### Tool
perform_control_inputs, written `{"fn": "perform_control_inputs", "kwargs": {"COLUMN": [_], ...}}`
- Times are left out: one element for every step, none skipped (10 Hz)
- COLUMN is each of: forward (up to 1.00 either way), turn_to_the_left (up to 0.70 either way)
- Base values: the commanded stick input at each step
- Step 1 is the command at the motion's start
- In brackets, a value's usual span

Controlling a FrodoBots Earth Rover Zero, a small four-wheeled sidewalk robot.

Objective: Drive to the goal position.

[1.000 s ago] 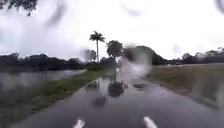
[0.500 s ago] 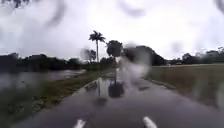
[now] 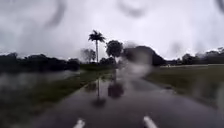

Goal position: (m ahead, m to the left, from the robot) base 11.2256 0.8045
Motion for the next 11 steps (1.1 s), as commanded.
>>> {"fn": "perform_control_inputs", "kwargs": {"forward": [0.85,0.85,0.85,0.85,0.85,0.85,0.85,0.85,0.85,0.85,0.85], "turn_to_the_left": [0.0,0.0,0.0,0.0,0.0,0.0,0.0,-0.06,-0.22,-0.15,0.0]}}
